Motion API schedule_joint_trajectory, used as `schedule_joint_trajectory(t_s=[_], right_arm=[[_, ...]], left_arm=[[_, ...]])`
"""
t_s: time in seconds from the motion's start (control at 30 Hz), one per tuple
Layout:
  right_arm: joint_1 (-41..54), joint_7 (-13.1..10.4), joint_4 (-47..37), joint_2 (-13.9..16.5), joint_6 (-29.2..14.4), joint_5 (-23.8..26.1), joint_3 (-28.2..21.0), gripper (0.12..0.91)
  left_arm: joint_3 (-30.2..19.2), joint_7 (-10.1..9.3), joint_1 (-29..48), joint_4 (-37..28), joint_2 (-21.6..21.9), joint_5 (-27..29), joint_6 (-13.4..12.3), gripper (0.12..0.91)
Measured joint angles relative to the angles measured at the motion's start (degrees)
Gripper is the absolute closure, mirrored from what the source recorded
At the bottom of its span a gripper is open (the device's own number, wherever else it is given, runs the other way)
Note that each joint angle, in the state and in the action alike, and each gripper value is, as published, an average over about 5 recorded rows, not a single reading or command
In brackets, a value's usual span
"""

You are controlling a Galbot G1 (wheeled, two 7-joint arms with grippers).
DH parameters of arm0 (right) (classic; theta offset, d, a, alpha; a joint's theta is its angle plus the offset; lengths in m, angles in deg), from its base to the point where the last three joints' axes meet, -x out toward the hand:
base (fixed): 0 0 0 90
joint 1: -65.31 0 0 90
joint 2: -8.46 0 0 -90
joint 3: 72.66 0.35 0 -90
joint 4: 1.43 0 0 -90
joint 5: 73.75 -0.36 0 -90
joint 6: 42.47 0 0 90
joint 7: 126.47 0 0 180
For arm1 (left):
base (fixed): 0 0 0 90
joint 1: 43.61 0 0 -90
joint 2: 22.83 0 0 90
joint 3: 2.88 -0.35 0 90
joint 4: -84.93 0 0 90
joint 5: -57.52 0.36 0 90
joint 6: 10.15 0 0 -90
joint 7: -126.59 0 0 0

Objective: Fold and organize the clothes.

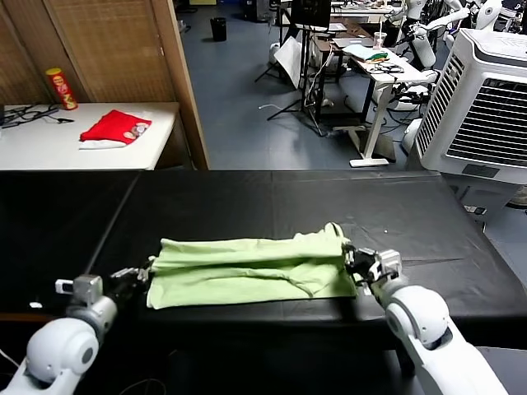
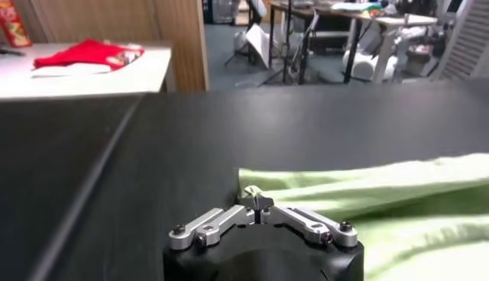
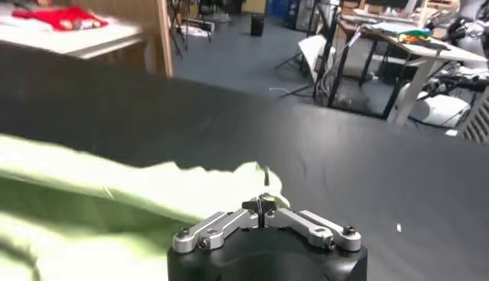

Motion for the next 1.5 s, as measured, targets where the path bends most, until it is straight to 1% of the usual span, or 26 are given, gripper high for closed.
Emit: schedule_joint_trajectory(t_s=[0.07, 0.1, 0.13, 0.17, 0.2, 0.23, 0.33, 0.37, 0.4, 0.43, 0.5, 0.53, 0.6, 0.67, 0.77, 0.9, 1.07, 1.33, 1.37, 1.43, 1.5], right_arm=[[-0.6, 0.3, 0.5, 0.1, 0.0, -0.1, 0.4, 0.775], [-1.0, 0.4, 0.9, 0.3, 0.0, -0.1, 0.6, 0.725], [-1.3, 0.5, 1.2, 0.4, 0.0, -0.2, 0.9, 0.658], [-1.7, 0.6, 1.7, 0.6, 0.0, -0.3, 1.2, 0.608], [-2.1, 0.7, 2.2, 0.7, 0.0, -0.4, 1.5, 0.558], [-2.4, 0.8, 2.8, 0.9, 0.0, -0.6, 1.9, 0.491], [-2.6, 0.8, 4.0, 0.9, -0.4, -1.4, 2.9, 0.336], [-2.4, 0.5, 4.2, 0.7, -0.7, -1.6, 3.0, 0.297], [-2.1, 0.1, 4.1, 0.4, -1.3, -1.7, 3.0, 0.273], [-1.5, -0.4, 3.9, 0.0, -1.9, -1.7, 2.9, 0.247], [0.1, -1.7, 2.9, -1.1, -3.0, -1.7, 2.3, 0.234], [1.2, -2.3, 2.1, -1.8, -3.3, -1.5, 1.9, 0.230], [3.8, -2.9, 0.1, -3.3, -3.8, -0.8, 0.9, 0.228], [6.7, -3.1, -2.5, -4.8, -4.0, 0.3, -0.1, 0.227], [10.9, -2.9, -7.1, -6.8, -4.2, 2.0, -1.9, 0.227], [14.7, -2.6, -12.4, -8.6, -4.3, 3.0, -3.6, 0.227], [16.2, -2.5, -16.4, -10.3, -4.4, 3.8, -4.4, 0.227], [16.3, -2.0, -18.7, -12.2, -4.5, 5.0, -4.9, 0.232], [16.2, -2.0, -18.8, -12.3, -4.5, 5.0, -4.9, 0.244], [16.1, -2.0, -19.1, -12.5, -4.6, 5.2, -4.9, 0.298], [15.8, -2.0, -19.3, -12.6, -4.7, 5.3, -4.9, 0.388]], left_arm=[[0.1, 0.10, -0.7, 0.3, -0.4, 0.6, 0.4, 0.882], [0.2, 0.13, -1.0, 0.4, -0.5, 0.9, 0.5, 0.851], [0.3, 0.15, -1.3, 0.7, -0.7, 1.1, 0.6, 0.819], [0.4, 0.17, -1.6, 0.9, -0.8, 1.2, 0.7, 0.772], [0.6, 0.17, -1.9, 1.2, -0.8, 1.2, 0.8, 0.709], [0.8, 0.18, -2.2, 1.5, -0.9, 1.1, 0.9, 0.659], [1.5, 0.19, -3.1, 2.5, -1.0, 0.6, 1.2, 0.491], [1.7, 0.21, -3.3, 2.8, -1.1, 0.3, 1.3, 0.441], [2.0, 0.21, -3.4, 3.1, -1.2, -0.3, 1.3, 0.379], [2.3, 0.13, -3.4, 3.3, -1.4, -1.0, 1.4, 0.334], [2.9, -0.32, -2.8, 3.5, -2.0, -2.5, 1.7, 0.267], [3.1, -0.75, -2.2, 3.3, -2.5, -3.3, 2.0, 0.249], [3.2, -1.71, -0.5, 2.6, -3.6, -4.4, 2.3, 0.236], [2.8, -2.48, 1.9, 1.3, -4.7, -4.9, 2.3, 0.233], [1.7, -2.89, 5.9, -1.4, -6.1, -5.0, 2.1, 0.232], [0.2, -2.83, 10.8, -5.4, -7.3, -5.2, 1.8, 0.232], [-1.3, -2.25, 15.2, -10.1, -7.9, -5.6, 1.7, 0.232], [-2.1, -0.97, 17.3, -14.8, -8.3, -5.5, 1.6, 0.232], [-2.1, -0.80, 17.3, -15.1, -8.3, -5.5, 1.6, 0.233], [-2.2, -0.42, 17.3, -15.5, -8.4, -5.6, 1.5, 0.241], [-2.3, 0.02, 17.4, -15.8, -8.6, -5.5, 1.4, 0.264]])
